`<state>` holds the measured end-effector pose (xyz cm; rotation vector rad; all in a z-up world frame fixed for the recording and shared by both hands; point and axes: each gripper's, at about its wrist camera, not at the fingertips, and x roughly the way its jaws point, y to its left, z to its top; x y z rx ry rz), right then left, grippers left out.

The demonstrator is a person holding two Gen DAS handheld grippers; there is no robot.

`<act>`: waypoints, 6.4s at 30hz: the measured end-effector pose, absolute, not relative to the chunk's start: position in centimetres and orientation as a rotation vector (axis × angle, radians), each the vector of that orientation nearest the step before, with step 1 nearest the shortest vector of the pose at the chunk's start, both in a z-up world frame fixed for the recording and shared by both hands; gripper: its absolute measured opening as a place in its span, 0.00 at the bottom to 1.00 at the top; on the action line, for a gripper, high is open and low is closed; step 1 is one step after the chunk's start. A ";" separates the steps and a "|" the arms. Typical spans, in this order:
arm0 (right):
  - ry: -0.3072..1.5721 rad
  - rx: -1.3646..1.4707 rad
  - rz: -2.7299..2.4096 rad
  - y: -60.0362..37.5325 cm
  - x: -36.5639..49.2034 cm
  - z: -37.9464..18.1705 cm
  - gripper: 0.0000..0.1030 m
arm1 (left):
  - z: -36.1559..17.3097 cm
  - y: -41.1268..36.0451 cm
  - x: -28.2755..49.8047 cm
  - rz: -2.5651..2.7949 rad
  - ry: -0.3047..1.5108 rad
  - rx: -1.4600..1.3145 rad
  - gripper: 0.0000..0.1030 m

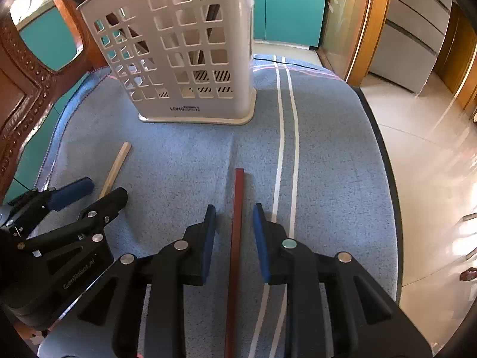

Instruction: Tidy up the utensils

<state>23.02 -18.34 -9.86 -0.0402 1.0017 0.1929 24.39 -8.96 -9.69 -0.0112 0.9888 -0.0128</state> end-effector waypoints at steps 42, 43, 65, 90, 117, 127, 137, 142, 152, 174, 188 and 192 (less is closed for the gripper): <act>0.262 0.174 0.308 -21.7 25.4 12.7 0.06 | 13.5 -4.6 29.5 -0.050 0.293 -0.172 0.07; 0.275 0.170 0.309 -21.3 25.5 12.2 0.06 | 13.0 -4.8 29.8 -0.050 0.302 -0.159 0.07; 0.170 0.081 0.369 -22.5 12.9 9.1 0.80 | 5.0 -4.3 12.2 0.149 0.239 -0.004 0.74; 0.245 -0.062 0.153 -21.8 1.4 2.5 0.97 | 2.1 -5.8 1.1 0.054 0.248 0.032 0.96; 0.220 -0.056 0.141 -21.9 -0.1 1.7 0.97 | 2.4 -5.8 1.0 0.020 0.246 0.003 0.96; 0.219 -0.059 0.140 -21.9 -0.1 1.7 0.97 | 2.4 -5.9 1.0 0.020 0.254 0.005 0.96; 0.220 -0.062 0.138 -21.9 -0.2 1.6 0.97 | 2.4 -5.8 1.1 0.024 0.253 0.008 0.97; 0.220 -0.062 0.140 -21.9 -0.2 1.7 0.97 | 2.4 -5.8 1.0 0.025 0.252 0.009 0.97; 0.222 -0.064 0.139 -22.0 -0.3 1.6 0.97 | 2.3 -5.9 1.0 0.026 0.252 0.011 0.97; 0.222 -0.069 0.142 -22.4 -0.4 1.5 0.97 | 2.4 -6.0 0.9 0.027 0.252 0.012 0.97; 0.225 -0.073 0.145 -22.7 -0.4 1.4 0.97 | 2.3 -5.8 1.0 0.024 0.253 0.014 0.97; 0.225 -0.074 0.145 -22.7 -0.4 1.4 0.97 | 2.3 -5.8 1.0 0.025 0.253 0.014 0.97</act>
